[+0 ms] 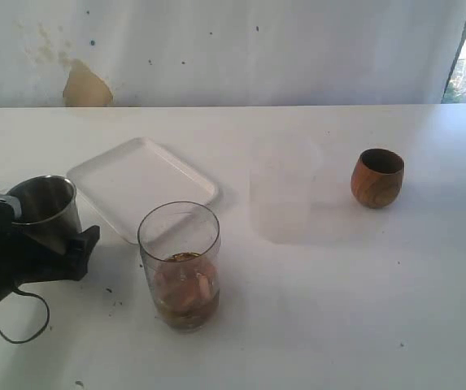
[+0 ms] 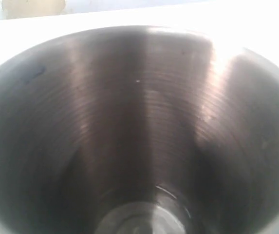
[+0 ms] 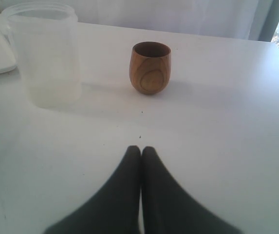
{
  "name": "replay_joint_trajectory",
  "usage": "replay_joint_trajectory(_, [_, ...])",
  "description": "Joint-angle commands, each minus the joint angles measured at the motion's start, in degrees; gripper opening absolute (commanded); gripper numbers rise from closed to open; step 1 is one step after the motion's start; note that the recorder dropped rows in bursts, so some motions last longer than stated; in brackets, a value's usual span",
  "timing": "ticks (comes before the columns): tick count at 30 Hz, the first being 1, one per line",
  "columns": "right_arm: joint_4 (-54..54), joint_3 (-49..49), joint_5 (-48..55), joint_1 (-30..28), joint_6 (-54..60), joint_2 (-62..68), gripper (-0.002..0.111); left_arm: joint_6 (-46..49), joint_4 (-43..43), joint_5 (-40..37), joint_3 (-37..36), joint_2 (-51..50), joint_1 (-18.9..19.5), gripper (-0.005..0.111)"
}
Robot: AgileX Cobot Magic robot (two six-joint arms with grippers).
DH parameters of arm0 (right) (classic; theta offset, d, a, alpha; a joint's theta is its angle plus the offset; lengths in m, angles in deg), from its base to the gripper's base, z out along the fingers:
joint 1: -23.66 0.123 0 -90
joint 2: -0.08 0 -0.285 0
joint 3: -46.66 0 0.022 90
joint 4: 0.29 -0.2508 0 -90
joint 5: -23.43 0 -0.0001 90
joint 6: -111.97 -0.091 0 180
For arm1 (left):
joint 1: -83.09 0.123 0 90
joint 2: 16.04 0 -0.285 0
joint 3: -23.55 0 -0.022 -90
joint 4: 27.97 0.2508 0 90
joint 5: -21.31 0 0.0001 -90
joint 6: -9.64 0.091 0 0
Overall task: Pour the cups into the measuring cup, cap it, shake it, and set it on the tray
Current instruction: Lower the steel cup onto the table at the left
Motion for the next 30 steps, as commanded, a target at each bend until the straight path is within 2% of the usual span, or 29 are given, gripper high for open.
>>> replay_joint_trajectory(1, [0.0,0.4,-0.5,-0.2,-0.3,-0.2,0.000,0.1,0.0,0.9,0.2,0.1,-0.1,0.105])
replay_joint_trajectory(30, [0.0,0.4,-0.5,-0.2,-0.3,-0.2,0.000,6.6,-2.5,0.1,0.1,0.2,-0.1,0.105])
